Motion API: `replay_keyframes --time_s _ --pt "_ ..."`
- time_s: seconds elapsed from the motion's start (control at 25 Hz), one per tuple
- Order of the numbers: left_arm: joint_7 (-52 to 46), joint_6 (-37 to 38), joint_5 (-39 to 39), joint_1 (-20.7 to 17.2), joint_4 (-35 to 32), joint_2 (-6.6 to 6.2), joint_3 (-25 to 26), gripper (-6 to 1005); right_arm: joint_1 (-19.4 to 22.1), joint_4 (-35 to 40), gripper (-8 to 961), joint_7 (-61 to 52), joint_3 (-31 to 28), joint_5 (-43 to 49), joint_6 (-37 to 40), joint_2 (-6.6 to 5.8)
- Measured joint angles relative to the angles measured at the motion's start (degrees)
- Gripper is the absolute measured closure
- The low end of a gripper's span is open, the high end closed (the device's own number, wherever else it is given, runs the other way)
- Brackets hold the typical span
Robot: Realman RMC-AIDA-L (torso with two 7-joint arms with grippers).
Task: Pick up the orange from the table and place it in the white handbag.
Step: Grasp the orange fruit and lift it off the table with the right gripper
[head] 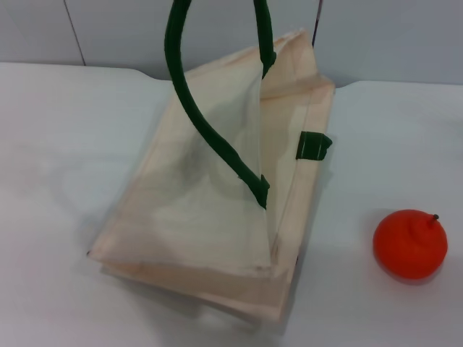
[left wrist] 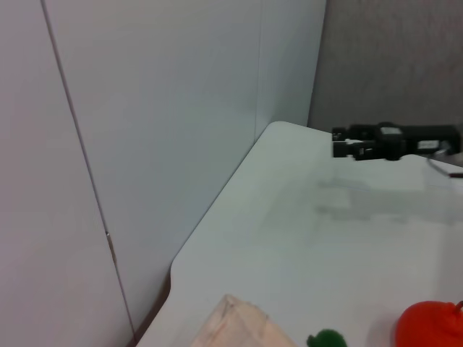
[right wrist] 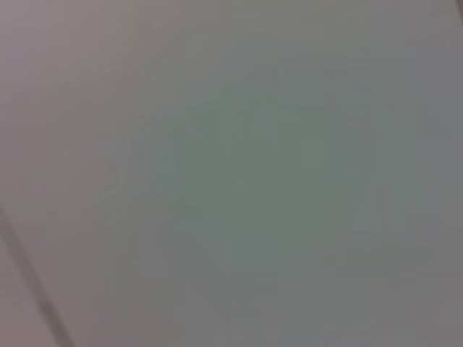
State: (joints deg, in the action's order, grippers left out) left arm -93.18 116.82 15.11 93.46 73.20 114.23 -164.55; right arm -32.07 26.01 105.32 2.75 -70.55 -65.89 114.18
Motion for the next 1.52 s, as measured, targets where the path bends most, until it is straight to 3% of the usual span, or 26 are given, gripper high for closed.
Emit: replay_keyframes --time_s 0.28,0.48,0.68,0.96,1.36,1.52 --pt "0.0 0.1 0.2 0.7 0.0 -0.03 0.0 857 0.4 2.9 74 -4.1 0.2 15.9 -19.6 -5.13" --pt "0.1 0.1 0.9 2.3 -0.5 0.03 0.0 857 0.2 3.5 73 -3.7 0.6 26.0 -25.3 -7.0" --pt "0.2 0.1 0.9 2.4 -0.6 0.32 0.0 857 -1.3 3.4 73 -4.1 4.0 31.3 -28.8 -6.99" --pt "0.3 0.1 0.0 1.9 -0.7 0.44 0.0 857 -4.6 3.2 74 -4.9 11.7 35.8 -29.5 -4.71" --pt "0.3 0.1 0.0 2.0 -0.8 0.57 0.0 857 -5.8 3.3 73 -5.6 12.9 41.0 -24.1 -3.48" --pt "0.3 0.1 0.0 1.8 -0.8 0.49 0.0 856 -5.6 3.3 124 -5.6 12.8 41.1 -22.1 -3.42"
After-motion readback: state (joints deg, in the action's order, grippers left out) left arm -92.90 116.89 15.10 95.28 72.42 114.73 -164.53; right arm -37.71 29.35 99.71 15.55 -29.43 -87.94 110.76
